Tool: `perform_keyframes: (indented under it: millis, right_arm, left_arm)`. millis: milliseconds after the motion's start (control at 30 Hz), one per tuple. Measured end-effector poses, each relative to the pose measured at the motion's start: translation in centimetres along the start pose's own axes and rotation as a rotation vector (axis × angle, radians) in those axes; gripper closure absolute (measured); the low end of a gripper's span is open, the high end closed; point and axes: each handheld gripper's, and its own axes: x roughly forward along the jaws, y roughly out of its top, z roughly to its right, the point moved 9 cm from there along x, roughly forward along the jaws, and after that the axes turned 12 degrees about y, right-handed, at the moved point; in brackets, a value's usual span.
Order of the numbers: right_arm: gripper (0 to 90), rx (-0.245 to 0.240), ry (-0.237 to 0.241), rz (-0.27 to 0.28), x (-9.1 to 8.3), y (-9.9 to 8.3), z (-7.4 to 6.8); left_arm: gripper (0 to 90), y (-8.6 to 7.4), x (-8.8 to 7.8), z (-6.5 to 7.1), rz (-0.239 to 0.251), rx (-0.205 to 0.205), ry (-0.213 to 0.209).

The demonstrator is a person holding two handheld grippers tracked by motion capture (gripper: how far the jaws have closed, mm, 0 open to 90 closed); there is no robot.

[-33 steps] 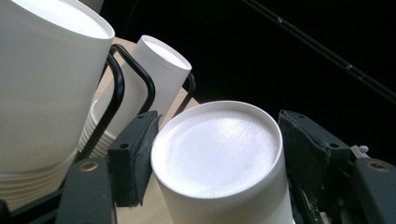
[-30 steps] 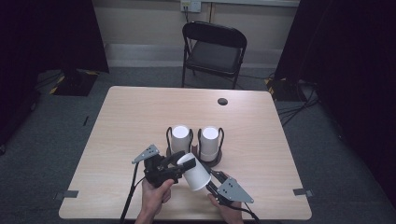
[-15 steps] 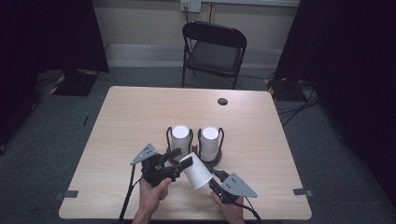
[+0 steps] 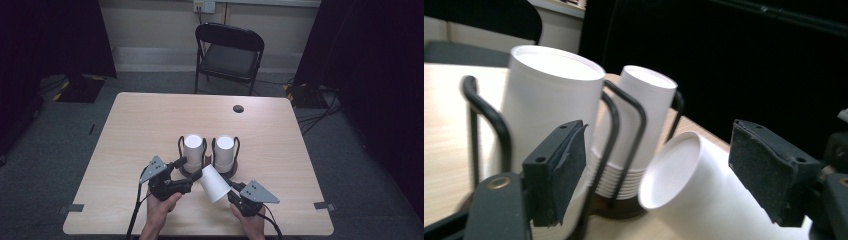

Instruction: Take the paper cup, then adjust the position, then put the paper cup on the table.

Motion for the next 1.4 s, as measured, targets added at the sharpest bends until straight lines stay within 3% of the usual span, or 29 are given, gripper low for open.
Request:
perform_keyframes:
  millis: [200, 333, 400, 600, 633, 667, 733, 1033, 1200, 1233, 1400]
  right_arm:
    - [86.5, 0.027, -0.004, -0.050, -0.1, -0.4, 0.4]
    - [86.6, 0.041, -0.001, -0.076, -0.1, -0.6, 0.6]
    - [86.6, 0.057, 0.005, -0.102, -0.2, -0.7, 0.8]
    - [86.6, 0.055, 0.002, -0.148, -0.3, -1.1, 1.0]
    - [86.6, 0.060, 0.006, -0.163, -0.4, -1.1, 1.1]
    - [86.6, 0.064, 0.005, -0.171, -0.4, -1.1, 1.2]
    - [86.6, 0.072, 0.007, -0.190, -0.5, -1.2, 1.3]
    - [86.6, 0.083, 0.030, -0.246, -0.7, -1.3, 1.4]
    - [86.7, 0.092, 0.048, -0.290, -0.9, -1.4, 1.4]
    - [86.7, 0.093, 0.057, -0.301, -1.0, -1.3, 1.4]
    - [86.7, 0.097, 0.056, -0.321, -0.8, -1.1, 1.4]
  left_arm:
    - [19.2, -0.4, -0.3, -1.0, 0.009, 0.048, 0.028]
    - [18.2, -0.7, -0.4, -1.2, 0.014, 0.110, 0.041]
    - [18.0, -1.1, -0.5, -1.2, 0.004, 0.184, 0.040]
    - [16.5, -1.4, -0.5, -1.1, -0.003, 0.223, 0.053]
    - [16.5, -1.6, -0.4, -1.1, -0.015, 0.256, 0.055]
    - [16.5, -1.6, -0.4, -1.1, -0.015, 0.256, 0.055]
    - [16.6, -2.1, -0.3, -0.9, -0.034, 0.297, 0.053]
    - [16.2, -2.7, -0.3, -0.6, -0.045, 0.340, 0.041]
    - [16.0, -2.8, 0.0, -0.3, -0.061, 0.368, 0.011]
    - [15.9, -2.7, 0.0, -0.1, -0.066, 0.393, 0.011]
    - [15.9, -2.7, -0.2, 0.2, -0.070, 0.427, -0.002]
